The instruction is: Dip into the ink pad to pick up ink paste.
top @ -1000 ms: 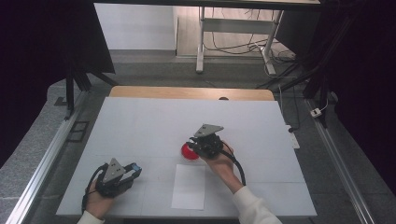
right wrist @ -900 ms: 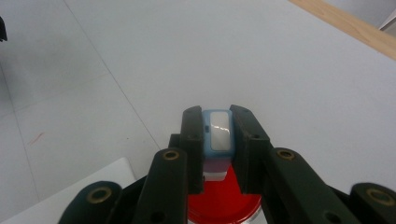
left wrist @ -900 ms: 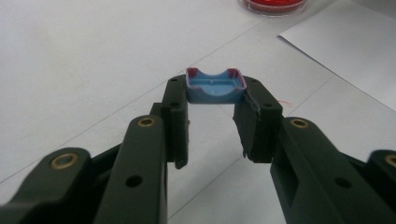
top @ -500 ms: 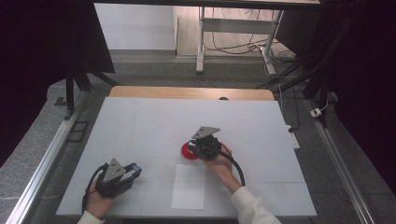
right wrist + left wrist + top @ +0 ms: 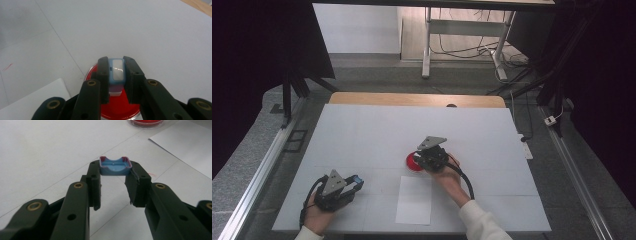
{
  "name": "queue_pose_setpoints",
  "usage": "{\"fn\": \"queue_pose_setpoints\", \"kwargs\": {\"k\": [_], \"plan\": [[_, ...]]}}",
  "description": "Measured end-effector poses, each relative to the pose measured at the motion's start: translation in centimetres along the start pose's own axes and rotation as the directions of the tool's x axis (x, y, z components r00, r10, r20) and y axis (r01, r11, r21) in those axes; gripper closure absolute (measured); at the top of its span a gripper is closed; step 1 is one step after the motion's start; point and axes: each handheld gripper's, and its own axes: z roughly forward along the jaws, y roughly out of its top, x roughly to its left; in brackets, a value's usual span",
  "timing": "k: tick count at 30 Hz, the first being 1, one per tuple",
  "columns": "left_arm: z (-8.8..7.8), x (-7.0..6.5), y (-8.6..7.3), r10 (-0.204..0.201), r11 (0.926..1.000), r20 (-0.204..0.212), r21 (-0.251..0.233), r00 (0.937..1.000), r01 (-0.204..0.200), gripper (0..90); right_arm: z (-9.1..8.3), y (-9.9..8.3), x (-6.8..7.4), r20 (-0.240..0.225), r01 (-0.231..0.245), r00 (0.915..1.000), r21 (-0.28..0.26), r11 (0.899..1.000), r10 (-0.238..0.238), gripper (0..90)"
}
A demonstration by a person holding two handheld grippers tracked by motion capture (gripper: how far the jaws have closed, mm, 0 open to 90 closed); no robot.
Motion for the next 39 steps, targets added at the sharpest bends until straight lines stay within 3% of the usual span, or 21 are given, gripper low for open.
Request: {"fn": "queue_pose_setpoints", "kwargs": {"k": [10,17,24,39], "plan": [[-0.03,0.0,0.0,-0.001,1.0,0.001,0.0,1.0,0.001,65.6,0.11,-0.16,0.36,0.017,0.013,0.9998,0.001,1.0,-0.013,75.5],[0.0,0.04,-0.02,-0.003,1.0,-0.001,0.0,1.0,0.003,65.6,0.08,-0.33,0.11,0.004,-0.012,0.9999,-0.008,1.0,0.012,75.5],[0.04,0.11,-0.03,-0.001,1.0,0.001,0.003,1.0,0.001,65.6,-0.02,-0.22,0.34,0.017,0.005,0.9999,-0.001,1.0,-0.005,75.4],[0.01,0.17,-0.04,-0.003,1.0,0.0,0.0,1.0,0.003,65.6,-0.61,0.02,0.5,0.023,-0.003,0.9997,-0.054,0.999,0.005,75.1]]}}
